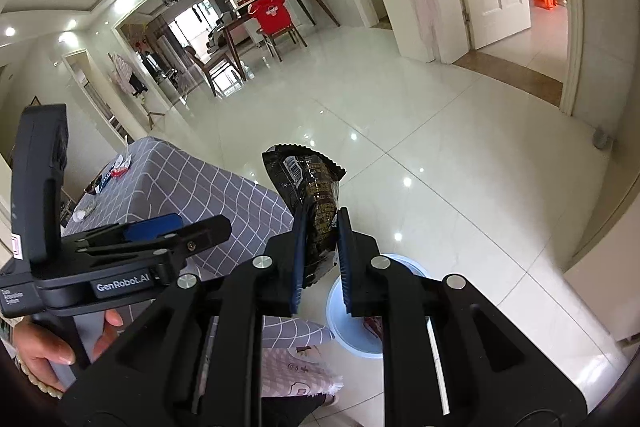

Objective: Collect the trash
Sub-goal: 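Carry both wrappers over the blue bucket and open both tools, then grasp the white bottle with the left tool while the right tool grasps the green-white wrapper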

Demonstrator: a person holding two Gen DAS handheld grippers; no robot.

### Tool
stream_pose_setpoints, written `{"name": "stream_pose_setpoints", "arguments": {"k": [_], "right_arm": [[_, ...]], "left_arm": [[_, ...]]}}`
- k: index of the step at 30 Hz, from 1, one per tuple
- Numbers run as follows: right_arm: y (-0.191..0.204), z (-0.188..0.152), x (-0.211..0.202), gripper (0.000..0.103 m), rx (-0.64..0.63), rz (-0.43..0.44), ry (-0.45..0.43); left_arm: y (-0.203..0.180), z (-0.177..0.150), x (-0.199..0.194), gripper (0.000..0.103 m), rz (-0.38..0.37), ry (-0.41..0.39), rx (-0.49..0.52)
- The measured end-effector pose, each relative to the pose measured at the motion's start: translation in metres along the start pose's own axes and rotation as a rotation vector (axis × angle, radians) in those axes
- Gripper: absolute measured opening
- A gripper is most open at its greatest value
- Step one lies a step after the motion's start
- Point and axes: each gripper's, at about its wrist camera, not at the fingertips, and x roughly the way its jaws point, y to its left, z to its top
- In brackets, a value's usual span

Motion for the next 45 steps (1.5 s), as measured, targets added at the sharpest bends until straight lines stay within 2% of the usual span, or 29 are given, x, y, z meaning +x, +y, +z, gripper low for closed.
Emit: {"name": "stream_pose_setpoints", "arguments": {"k": [10,13,15,16,26,33,45], "right_arm": [[0.006,0.003,0.008,0.016,-0.012,0.015,-0.003],[0.007,0.005,0.011,0.021,-0.013,0.011,-0.035],[0.010,0.008,0.014,0.042,-0.015,-0.015,-0.044],[0.011,0.008,0.015,0.061,-0.014,-0.021,-0.047],[0.031,0.011,0.009,0.062,-0.041,-0.002,-0.045],[0.074,0.014,0.011,0.062,-0.092,0.052,-0.031],[0.211,0.014,0.063,0.062,-0.304,0.194,0.058]], "left_arm": [[0.016,0.004,-0.016,0.076,0.042,-0.041,-0.034],[0.020,0.005,-0.024,0.076,0.060,-0.062,-0.041],[0.024,0.005,-0.029,0.076,0.078,-0.076,-0.040],[0.026,0.006,-0.030,0.076,0.078,-0.078,-0.042],[0.049,0.010,-0.053,0.076,0.093,-0.113,-0.056],[0.084,0.001,-0.078,0.076,0.121,-0.147,-0.083],[0.240,-0.016,-0.133,0.076,0.330,-0.154,-0.137]]}}
